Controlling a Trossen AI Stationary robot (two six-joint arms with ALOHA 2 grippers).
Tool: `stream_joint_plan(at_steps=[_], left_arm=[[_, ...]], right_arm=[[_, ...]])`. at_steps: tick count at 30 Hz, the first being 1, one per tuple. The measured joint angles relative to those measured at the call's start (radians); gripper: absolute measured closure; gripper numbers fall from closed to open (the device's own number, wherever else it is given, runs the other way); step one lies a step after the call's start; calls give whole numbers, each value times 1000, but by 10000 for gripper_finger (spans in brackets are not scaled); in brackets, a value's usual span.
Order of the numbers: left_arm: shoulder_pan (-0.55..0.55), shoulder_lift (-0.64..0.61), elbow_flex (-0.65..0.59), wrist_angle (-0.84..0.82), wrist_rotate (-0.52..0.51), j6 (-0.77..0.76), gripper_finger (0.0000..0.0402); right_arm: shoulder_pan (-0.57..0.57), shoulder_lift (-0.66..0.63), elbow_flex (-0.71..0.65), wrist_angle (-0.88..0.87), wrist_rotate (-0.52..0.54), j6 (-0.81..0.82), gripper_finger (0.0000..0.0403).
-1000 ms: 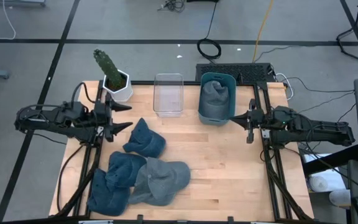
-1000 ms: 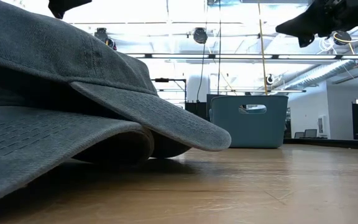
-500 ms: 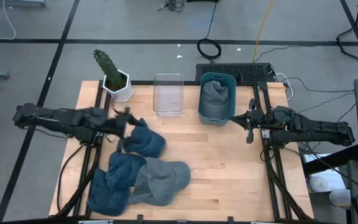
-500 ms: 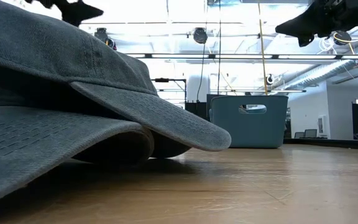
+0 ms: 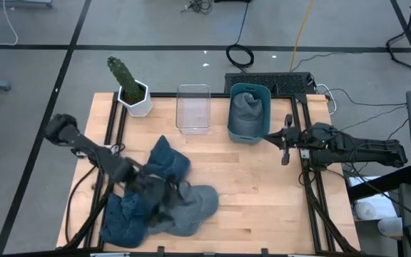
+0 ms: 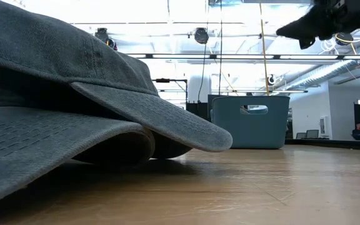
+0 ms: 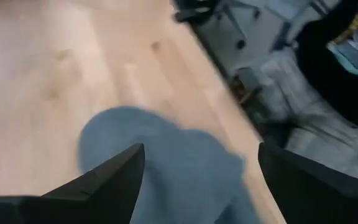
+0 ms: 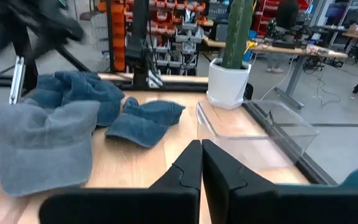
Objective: Pick & Place hat
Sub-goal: Put the top gray cap into the blue bin
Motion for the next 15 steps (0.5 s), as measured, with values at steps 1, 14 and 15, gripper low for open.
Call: stream_joint_plan(at_steps=[1,14,15], left_arm=[[-19,45,67,-57,0,11,78],[-133,325,338,-421,-315,14,78],[-140,342,337,-450,-345,-14,78]], right_arm=[[0,1,-9,10,0,0,403],[0,0,-65,186,-2,35,403],[0,0,-65,188,-2,38,403]])
